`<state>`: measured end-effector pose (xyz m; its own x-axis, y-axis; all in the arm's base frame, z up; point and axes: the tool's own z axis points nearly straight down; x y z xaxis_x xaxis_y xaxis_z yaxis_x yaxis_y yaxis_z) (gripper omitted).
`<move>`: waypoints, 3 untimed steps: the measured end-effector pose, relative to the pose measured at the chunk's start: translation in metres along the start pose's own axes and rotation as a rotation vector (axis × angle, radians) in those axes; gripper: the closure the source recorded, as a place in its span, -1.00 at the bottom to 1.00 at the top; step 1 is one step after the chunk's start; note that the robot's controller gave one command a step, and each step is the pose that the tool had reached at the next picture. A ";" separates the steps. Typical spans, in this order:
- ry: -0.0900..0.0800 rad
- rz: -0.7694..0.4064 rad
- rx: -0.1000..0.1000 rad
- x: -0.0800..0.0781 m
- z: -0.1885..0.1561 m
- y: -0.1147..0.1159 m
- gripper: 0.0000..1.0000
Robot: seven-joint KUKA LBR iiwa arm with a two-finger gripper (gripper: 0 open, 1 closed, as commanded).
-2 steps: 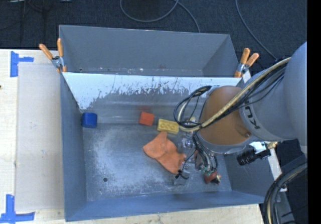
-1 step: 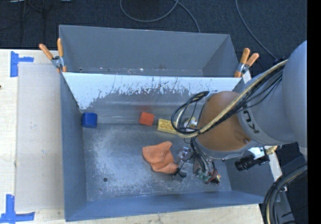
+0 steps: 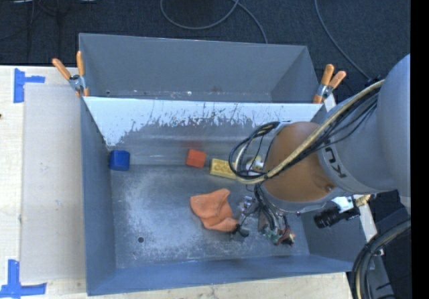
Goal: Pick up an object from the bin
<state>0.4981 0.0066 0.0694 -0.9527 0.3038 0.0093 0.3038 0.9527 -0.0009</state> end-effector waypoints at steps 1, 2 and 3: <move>0.003 0.000 0.001 0.001 -0.003 0.000 1.00; 0.010 0.000 0.003 0.003 -0.022 -0.001 1.00; 0.001 -0.001 0.000 0.001 -0.040 0.000 1.00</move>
Offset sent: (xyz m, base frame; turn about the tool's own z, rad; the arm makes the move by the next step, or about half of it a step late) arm 0.0001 0.0001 0.0323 0.0000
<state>0.4977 0.0064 0.1096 -0.9531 0.3025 0.0102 0.3025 0.9532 -0.0010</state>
